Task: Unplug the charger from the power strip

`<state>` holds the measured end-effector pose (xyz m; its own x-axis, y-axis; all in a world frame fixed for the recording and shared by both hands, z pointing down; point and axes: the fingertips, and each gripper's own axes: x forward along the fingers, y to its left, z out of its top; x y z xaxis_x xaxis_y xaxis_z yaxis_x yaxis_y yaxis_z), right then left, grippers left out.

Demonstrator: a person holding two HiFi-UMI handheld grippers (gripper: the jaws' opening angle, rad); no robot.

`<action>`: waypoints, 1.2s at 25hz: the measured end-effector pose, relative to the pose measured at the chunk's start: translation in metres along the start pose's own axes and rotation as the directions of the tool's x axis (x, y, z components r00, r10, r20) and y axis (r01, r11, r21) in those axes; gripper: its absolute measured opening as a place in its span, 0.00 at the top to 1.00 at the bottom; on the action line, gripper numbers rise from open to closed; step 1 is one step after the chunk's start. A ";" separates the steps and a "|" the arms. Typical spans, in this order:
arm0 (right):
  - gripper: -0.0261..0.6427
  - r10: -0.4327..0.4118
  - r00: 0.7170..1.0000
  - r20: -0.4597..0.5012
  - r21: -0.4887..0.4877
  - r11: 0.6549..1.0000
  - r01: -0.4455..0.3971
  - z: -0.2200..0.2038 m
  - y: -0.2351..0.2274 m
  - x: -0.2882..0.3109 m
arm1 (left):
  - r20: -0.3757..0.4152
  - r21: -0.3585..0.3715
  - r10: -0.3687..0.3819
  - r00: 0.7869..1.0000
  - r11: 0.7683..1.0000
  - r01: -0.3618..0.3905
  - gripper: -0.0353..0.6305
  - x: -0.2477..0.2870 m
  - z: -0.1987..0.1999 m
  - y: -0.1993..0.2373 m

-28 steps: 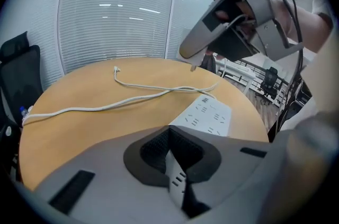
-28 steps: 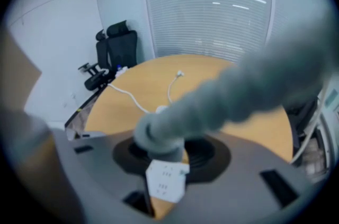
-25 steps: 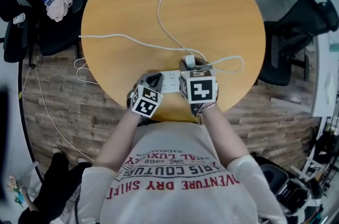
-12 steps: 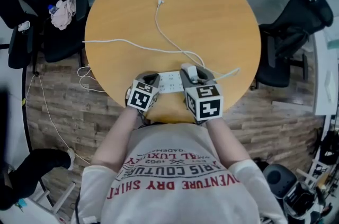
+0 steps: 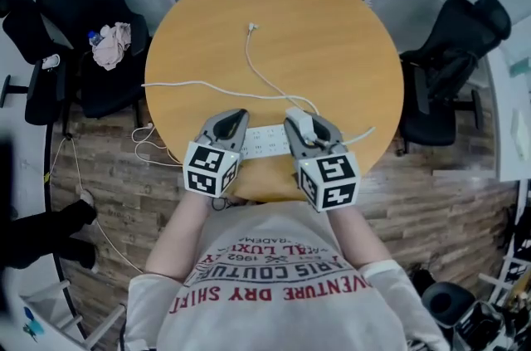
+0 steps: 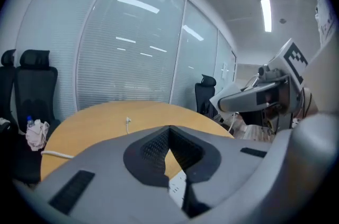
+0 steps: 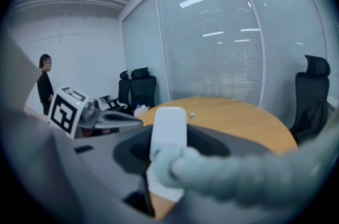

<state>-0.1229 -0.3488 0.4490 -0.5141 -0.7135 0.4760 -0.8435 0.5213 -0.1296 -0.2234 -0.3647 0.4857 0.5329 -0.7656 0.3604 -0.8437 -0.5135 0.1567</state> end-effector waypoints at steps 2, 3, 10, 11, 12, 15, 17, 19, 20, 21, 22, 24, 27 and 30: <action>0.73 0.003 0.999 0.037 -0.012 1.000 -0.003 0.010 0.002 -0.006 | 0.071 0.033 0.009 0.997 0.999 -0.012 0.90 -0.015 0.026 -0.002; 0.73 0.007 0.999 0.051 -0.012 1.000 -0.007 0.015 0.004 -0.008 | 0.108 0.049 0.014 0.994 0.999 -0.019 0.90 -0.023 0.039 -0.003; 0.73 0.039 0.990 0.135 -0.042 0.999 -0.033 0.047 0.018 -0.021 | 0.285 0.079 0.032 0.958 0.995 -0.057 0.90 -0.069 0.099 -0.006; 0.73 0.041 0.989 0.143 -0.053 0.998 -0.034 0.050 0.019 -0.022 | 0.296 0.079 0.031 0.955 0.995 -0.057 0.90 -0.073 0.102 -0.007; 0.73 0.044 0.988 0.149 -0.063 0.997 -0.034 0.052 0.020 -0.022 | 0.305 0.081 0.031 0.952 0.995 -0.058 0.90 -0.075 0.105 -0.008; 0.73 0.052 0.986 0.157 -0.084 0.996 -0.040 0.054 0.022 -0.020 | 0.317 0.089 0.026 0.948 0.994 -0.057 0.90 -0.077 0.110 -0.009; 0.73 0.055 0.987 0.154 -0.089 0.995 -0.041 0.054 0.022 -0.017 | 0.318 0.090 0.020 0.948 0.995 -0.051 0.90 -0.077 0.111 -0.010; 0.73 0.055 0.987 0.150 -0.088 0.995 -0.042 0.053 0.021 -0.016 | 0.317 0.089 0.014 0.948 0.995 -0.045 0.90 -0.077 0.110 -0.011; 0.73 0.056 0.987 0.149 -0.087 0.995 -0.043 0.053 0.021 -0.015 | 0.315 0.088 0.013 0.949 0.995 -0.043 0.90 -0.076 0.110 -0.012; 0.73 0.056 0.987 0.148 -0.086 0.995 -0.044 0.053 0.020 -0.015 | 0.315 0.087 0.013 0.949 0.995 -0.042 0.90 -0.076 0.110 -0.013; 0.73 0.056 0.987 0.149 -0.086 0.995 -0.044 0.053 0.019 -0.015 | 0.315 0.089 0.013 0.949 0.995 -0.043 0.90 -0.076 0.110 -0.013; 0.73 0.055 0.987 0.151 -0.087 0.995 -0.042 0.054 0.018 -0.015 | 0.316 0.096 0.013 0.949 0.994 -0.046 0.90 -0.075 0.112 -0.014; 0.73 0.049 0.987 0.153 -0.087 0.996 -0.036 0.055 0.016 -0.013 | 0.314 0.102 0.012 0.949 0.994 -0.047 0.90 -0.074 0.113 -0.013; 0.73 0.046 0.987 0.153 -0.087 0.996 -0.033 0.054 0.015 -0.011 | 0.308 0.100 0.011 0.951 0.994 -0.044 0.90 -0.073 0.114 -0.013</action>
<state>-0.1380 -0.3587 0.3945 -0.5701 -0.7521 0.3306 -0.8094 0.5831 -0.0691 -0.2440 -0.3466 0.3530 0.5181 -0.8532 0.0611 -0.8553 -0.5159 0.0479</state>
